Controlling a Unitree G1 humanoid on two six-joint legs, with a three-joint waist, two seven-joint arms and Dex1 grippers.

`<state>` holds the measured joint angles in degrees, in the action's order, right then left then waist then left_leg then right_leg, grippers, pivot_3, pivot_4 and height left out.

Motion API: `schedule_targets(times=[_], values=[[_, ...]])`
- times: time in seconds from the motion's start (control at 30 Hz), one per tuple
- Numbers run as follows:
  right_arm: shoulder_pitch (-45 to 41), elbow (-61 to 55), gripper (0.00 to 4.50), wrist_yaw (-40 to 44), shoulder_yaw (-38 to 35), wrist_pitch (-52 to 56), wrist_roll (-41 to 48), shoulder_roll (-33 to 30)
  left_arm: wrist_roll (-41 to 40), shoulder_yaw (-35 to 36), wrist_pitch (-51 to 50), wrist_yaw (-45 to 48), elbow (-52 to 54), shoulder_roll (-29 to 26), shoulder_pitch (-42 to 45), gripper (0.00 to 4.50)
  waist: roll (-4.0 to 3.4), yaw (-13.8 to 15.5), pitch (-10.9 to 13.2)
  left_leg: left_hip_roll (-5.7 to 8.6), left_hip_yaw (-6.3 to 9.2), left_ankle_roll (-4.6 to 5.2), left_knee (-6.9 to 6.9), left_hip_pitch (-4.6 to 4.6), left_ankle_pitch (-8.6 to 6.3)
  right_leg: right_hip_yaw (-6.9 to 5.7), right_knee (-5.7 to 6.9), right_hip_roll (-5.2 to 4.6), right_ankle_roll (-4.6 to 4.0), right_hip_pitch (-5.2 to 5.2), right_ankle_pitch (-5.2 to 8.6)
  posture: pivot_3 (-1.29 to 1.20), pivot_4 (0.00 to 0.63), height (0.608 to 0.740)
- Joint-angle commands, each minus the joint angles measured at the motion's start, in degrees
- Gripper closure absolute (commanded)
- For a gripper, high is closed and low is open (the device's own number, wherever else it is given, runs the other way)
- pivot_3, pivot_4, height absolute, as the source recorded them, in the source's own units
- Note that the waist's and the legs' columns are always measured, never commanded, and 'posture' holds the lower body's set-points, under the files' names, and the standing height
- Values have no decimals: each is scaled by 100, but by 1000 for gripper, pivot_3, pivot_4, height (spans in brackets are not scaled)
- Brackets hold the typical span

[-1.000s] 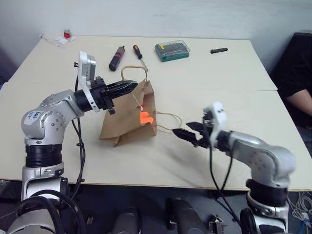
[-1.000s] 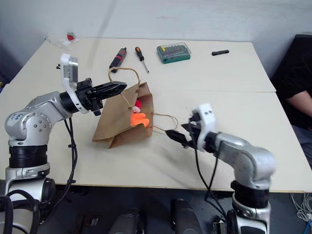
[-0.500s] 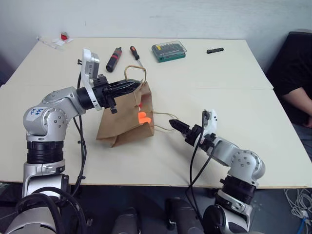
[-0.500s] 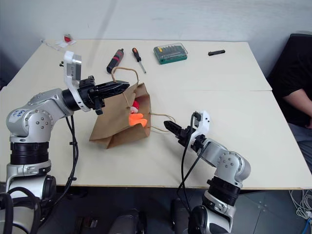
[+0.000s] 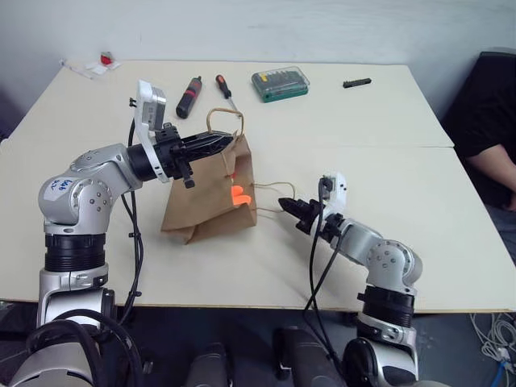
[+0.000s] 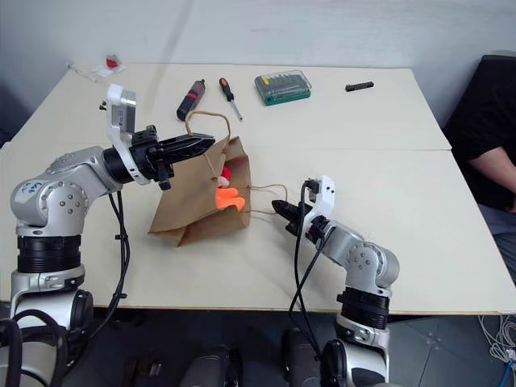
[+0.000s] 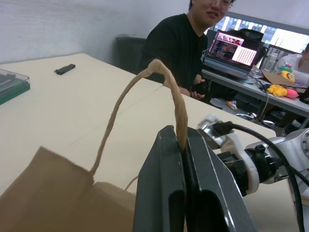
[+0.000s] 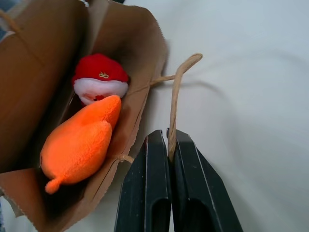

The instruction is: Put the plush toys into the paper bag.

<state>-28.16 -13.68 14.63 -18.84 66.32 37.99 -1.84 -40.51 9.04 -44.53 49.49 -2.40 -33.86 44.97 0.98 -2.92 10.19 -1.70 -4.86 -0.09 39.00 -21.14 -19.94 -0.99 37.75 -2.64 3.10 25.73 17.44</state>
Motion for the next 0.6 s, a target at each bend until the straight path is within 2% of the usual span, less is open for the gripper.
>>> schedule_targets(times=[0.03, 0.2, 0.33, 0.47, 0.6], values=[[-337, -1030, 4458, 289, -204, -107, 504, -678, -249, 362, 11, -306, 100, 155, 329, 4500, -1, 25, 1, 1, 0, 3, 2, -1, -2, 0, -1, -1, 1, 0, -1, 0, 150, 740], [-1169, -1555, 4458, 382, -570, -135, 886, -2005, -335, 708, 136, -902, -284, 586, 851, 4500, -2, 122, 2, 2, 3, 7, 8, -4, -3, -4, -5, -2, 5, 0, -3, 0, 150, 740], [-1311, -1811, 4458, 768, 201, -751, 357, -2850, -121, 596, 429, -1022, -502, 879, 937, 4500, -1, 125, 1, 0, 2, 5, 1, 3, -2, -4, -10, 5, 5, -5, -3, 0, 150, 740], [-1153, -1753, 4458, 679, 726, -1283, 44, -2731, 142, 402, 762, -919, -671, 1016, 751, 4500, 1, 114, 1, 1, -6, 4, 5, 3, -2, 1, -14, 7, 5, -4, -3, 0, 150, 740], [-699, -1750, 4458, 661, 1544, -2010, -810, -2757, 268, 340, 875, -960, -723, 1071, 546, 4500, 1, 130, 2, -2, -6, 3, 7, 1, -1, 1, -11, 6, 6, -2, -3, 0, 150, 740]])
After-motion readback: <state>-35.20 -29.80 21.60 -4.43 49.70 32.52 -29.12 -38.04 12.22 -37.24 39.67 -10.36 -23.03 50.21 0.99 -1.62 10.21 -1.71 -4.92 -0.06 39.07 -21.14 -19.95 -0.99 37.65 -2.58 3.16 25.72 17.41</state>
